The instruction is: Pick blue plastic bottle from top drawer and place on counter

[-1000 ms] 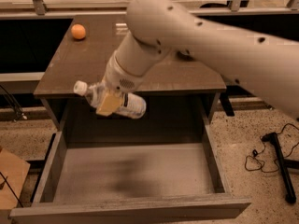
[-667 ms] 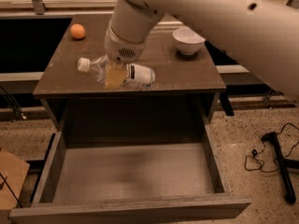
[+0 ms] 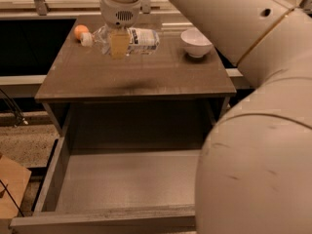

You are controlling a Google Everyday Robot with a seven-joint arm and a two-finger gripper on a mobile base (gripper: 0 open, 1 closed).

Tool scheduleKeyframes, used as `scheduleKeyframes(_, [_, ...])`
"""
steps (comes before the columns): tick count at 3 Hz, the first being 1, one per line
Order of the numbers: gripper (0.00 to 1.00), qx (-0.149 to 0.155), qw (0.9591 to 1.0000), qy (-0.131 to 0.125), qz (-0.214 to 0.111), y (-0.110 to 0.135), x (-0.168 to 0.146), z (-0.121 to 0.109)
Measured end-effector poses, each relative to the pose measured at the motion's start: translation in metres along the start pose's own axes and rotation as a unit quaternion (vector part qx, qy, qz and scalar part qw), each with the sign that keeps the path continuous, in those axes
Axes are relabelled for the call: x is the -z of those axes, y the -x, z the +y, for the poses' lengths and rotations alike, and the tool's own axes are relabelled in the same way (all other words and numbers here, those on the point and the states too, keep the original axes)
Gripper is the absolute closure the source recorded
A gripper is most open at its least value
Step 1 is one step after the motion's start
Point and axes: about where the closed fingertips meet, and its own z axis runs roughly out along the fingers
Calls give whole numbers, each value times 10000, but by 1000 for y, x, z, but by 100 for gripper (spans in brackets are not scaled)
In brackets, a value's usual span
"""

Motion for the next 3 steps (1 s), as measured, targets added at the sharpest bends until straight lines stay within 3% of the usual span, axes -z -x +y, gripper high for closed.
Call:
scheduleKeyframes(1, [82, 28, 9995, 185, 270, -8, -30, -13])
scheduleKeyframes(3, [35, -403, 9960, 730, 315, -39, -103, -9])
